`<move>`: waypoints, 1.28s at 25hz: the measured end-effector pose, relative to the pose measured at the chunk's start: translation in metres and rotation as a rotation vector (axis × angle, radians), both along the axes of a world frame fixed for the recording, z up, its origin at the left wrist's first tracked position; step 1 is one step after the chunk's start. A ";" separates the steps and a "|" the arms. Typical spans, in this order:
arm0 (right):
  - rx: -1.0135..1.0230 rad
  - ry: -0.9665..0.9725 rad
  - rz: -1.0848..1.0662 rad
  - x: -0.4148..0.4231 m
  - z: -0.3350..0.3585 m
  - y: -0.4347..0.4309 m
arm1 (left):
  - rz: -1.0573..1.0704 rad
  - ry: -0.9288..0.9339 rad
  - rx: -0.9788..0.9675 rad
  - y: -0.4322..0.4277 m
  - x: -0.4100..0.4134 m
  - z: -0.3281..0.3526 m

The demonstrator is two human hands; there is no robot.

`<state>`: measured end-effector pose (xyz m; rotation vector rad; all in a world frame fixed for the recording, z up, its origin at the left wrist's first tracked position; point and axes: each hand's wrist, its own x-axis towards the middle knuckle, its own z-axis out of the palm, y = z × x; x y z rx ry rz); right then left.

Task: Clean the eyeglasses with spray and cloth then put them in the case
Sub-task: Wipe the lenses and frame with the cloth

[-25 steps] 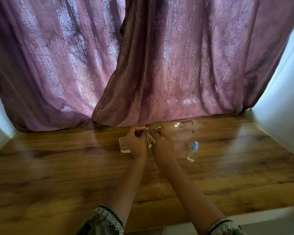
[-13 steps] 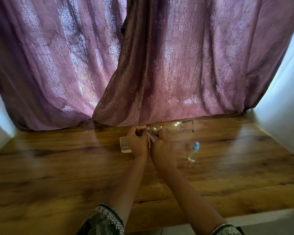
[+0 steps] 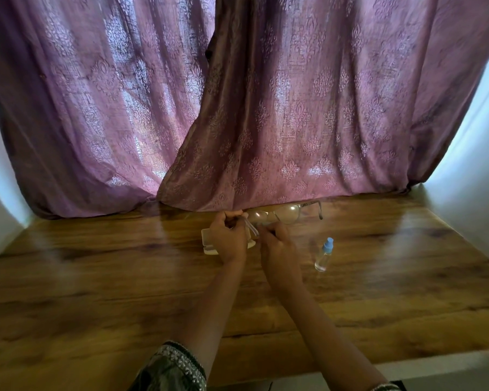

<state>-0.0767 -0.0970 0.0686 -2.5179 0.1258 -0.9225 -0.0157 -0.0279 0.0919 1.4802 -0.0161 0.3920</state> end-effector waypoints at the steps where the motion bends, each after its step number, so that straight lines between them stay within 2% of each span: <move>1: 0.074 -0.014 -0.044 -0.004 0.004 -0.007 | 0.003 0.008 -0.002 0.000 0.000 0.001; 3: 0.124 -0.136 -0.135 -0.006 0.011 -0.022 | 0.005 0.012 -0.006 0.000 0.001 0.000; 5: 0.092 -0.218 -0.190 -0.001 0.013 -0.031 | 0.004 0.008 -0.008 0.000 0.001 -0.001; 8: 0.076 -0.182 -0.181 0.005 0.013 -0.037 | 0.000 0.013 0.002 -0.001 -0.001 -0.002; 14: 0.204 -0.104 -0.201 0.003 0.008 -0.041 | 0.008 0.009 0.038 0.003 0.001 -0.004; 17: 0.256 -0.147 -0.261 0.004 0.002 -0.041 | 0.011 0.009 0.045 0.004 -0.001 -0.005; 19: 0.243 -0.163 -0.250 0.006 0.000 -0.041 | 0.005 0.002 0.063 0.004 -0.001 -0.006; 25: 0.106 -0.047 -0.191 0.007 -0.014 -0.037 | 0.036 0.024 0.084 0.004 -0.001 -0.004; 32: 0.125 -0.069 -0.179 0.017 -0.003 -0.035 | 0.012 0.031 0.099 0.004 0.003 -0.005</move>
